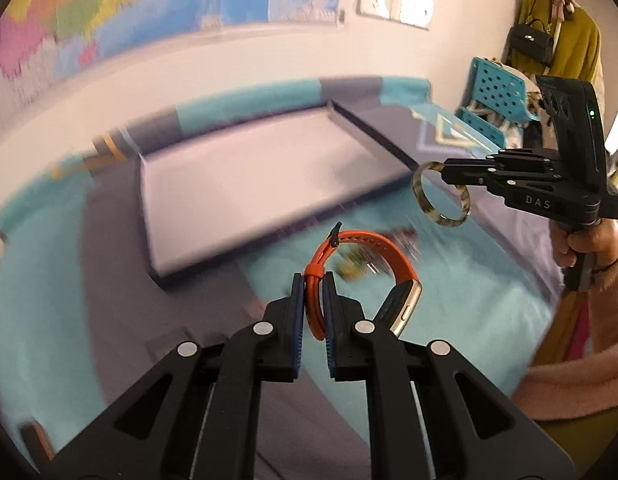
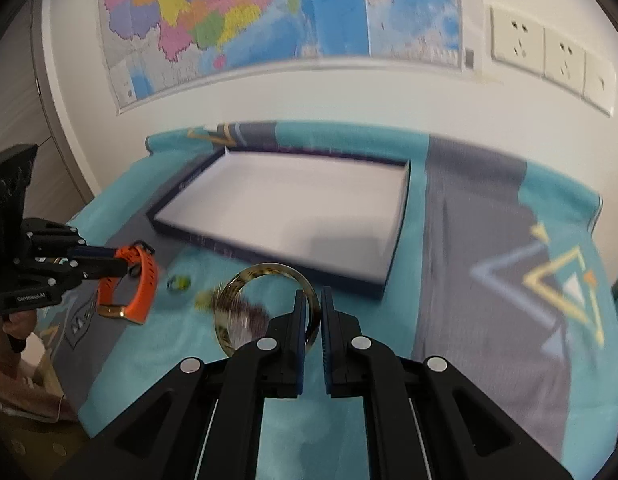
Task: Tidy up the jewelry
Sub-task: 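Carry the watch band and bangle into the box and open both tools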
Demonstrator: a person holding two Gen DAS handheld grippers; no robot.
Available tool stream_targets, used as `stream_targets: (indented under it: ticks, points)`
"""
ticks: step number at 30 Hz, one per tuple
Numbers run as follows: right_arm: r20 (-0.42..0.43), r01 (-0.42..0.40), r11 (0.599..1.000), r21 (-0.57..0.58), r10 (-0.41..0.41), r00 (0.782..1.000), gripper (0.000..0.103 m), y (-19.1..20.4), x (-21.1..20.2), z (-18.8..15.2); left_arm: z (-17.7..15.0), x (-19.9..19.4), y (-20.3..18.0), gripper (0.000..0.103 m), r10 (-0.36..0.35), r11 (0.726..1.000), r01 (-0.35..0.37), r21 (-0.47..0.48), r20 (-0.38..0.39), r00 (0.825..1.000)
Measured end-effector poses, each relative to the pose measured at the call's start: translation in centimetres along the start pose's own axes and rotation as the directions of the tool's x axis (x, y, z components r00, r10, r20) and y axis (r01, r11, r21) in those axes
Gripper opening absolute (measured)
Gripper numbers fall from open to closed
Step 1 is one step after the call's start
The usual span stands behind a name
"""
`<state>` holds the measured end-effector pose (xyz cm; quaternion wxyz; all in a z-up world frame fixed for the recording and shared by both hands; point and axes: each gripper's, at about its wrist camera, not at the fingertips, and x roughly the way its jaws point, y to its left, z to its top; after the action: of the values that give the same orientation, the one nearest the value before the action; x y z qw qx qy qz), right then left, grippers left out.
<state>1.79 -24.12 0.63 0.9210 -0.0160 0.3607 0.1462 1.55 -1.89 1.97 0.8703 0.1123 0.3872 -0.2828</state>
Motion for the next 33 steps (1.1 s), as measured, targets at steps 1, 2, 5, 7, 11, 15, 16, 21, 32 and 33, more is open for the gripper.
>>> stream_targets:
  ticks: [1,2,5,7,11,15,16,21,32,33]
  points:
    - [0.004,0.000,1.000,-0.007,0.000,1.000,0.006,0.0,0.3,0.7,0.7,-0.1,0.4,0.010,0.012,1.000,-0.012,0.006,0.012,1.000]
    - [0.009,0.002,1.000,-0.014,-0.001,1.000,0.006,0.0,0.7,1.5,1.3,0.0,0.8,0.010,0.021,1.000,-0.021,0.007,0.020,1.000]
    - [0.017,0.008,0.999,-0.034,-0.007,1.000,0.006,0.1,2.4,4.0,3.7,0.7,2.0,0.010,0.066,0.997,-0.067,0.022,0.045,0.997]
    - [0.013,0.012,0.999,-0.037,-0.012,1.000,0.006,0.0,3.9,5.6,5.2,1.7,2.8,0.010,0.089,0.995,-0.091,0.032,0.049,0.995]
    - [-0.009,0.029,0.999,-0.033,-0.029,1.000,0.006,-0.2,7.0,8.0,7.6,4.3,3.9,0.010,0.103,0.994,-0.105,0.040,0.035,0.994]
    - [-0.050,0.059,0.998,-0.014,-0.060,0.997,0.006,-1.0,10.3,9.7,9.5,7.5,5.1,0.010,0.115,0.992,-0.116,0.052,0.009,0.993]
    - [-0.059,0.069,0.998,-0.008,-0.069,0.996,0.006,-1.3,10.9,9.8,9.8,8.2,5.3,0.010,0.115,0.992,-0.115,0.056,0.001,0.993]
    - [-0.121,0.087,0.995,0.047,-0.080,0.989,0.006,-2.7,14.5,10.9,11.2,12.1,6.2,0.011,0.130,0.988,-0.125,0.086,-0.052,0.990]
    - [-0.193,0.144,0.987,0.065,-0.130,0.973,0.006,-3.1,17.7,11.6,12.9,16.4,7.9,0.010,0.196,0.972,-0.175,0.155,-0.132,0.972]
    - [-0.196,0.157,0.985,0.071,-0.140,0.971,0.007,-3.2,17.8,11.5,13.1,16.7,8.1,0.010,0.203,0.971,-0.182,0.156,-0.138,0.969]
